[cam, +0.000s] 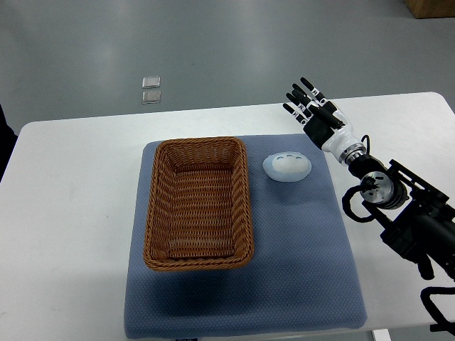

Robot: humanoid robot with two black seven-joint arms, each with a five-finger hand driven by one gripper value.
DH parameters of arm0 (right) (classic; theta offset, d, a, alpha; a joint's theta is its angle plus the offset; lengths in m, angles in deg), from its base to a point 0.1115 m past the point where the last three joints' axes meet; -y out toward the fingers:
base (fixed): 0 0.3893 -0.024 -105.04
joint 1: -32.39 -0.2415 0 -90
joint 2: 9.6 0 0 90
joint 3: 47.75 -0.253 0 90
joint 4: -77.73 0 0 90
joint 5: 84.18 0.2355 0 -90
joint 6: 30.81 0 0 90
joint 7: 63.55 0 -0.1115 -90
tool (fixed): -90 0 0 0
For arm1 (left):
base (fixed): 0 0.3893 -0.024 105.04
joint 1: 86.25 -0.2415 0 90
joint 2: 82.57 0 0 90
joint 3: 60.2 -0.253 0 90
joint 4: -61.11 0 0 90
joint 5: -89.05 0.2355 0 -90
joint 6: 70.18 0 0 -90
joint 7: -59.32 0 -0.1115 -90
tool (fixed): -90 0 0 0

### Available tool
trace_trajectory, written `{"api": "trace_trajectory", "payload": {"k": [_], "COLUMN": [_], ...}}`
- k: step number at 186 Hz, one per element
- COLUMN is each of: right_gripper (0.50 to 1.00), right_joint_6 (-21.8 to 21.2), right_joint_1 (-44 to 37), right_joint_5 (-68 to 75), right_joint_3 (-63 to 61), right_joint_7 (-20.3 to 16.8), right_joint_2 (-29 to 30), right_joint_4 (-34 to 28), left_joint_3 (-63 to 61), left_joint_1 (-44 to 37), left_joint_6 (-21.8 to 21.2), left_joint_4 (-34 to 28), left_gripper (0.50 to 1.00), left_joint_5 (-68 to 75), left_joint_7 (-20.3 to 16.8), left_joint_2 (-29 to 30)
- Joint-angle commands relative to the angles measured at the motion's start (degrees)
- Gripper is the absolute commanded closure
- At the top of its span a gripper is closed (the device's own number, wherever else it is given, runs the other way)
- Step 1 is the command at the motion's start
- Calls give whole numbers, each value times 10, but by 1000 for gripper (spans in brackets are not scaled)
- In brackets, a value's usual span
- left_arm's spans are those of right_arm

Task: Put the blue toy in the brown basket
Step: 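Raise the right hand and swing it over the white-blue toy, then lower the right hand onto the white-blue toy and close fingers around it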

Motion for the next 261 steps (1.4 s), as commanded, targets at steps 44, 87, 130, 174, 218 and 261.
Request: {"api": "trace_trajectory", "payload": {"k": [44, 87, 130, 174, 218, 261], "right_gripper": [587, 587, 587, 587, 587, 587], "right_joint_6": [-3, -20, -46, -91, -87, -52], "right_joint_1": [-14, -114, -319, -536, -537, -499], "right_joint_5": [-28, -213, -413, -448, -440, -438], "right_joint_3": [13, 152, 405, 651, 707, 706], "right_joint_7": [-6, -31, -76, -119, -148, -159], "right_joint_2": [-10, -75, -158, -174, -161, -153], "right_joint_4": [-3, -17, -90, -160, -162, -164], "left_joint_3": [5, 1, 1, 0, 1, 0], "left_joint_1": [0, 0, 0, 1, 2, 2], "left_joint_6": [0, 0, 1, 1, 1, 1], "left_joint_4": [0, 0, 1, 1, 5, 2], "left_gripper": [500, 500, 500, 500, 500, 500], "left_joint_5": [0, 0, 0, 0, 0, 0], "left_joint_7": [0, 0, 0, 0, 0, 0], "left_joint_2": [0, 0, 0, 0, 0, 0]}}
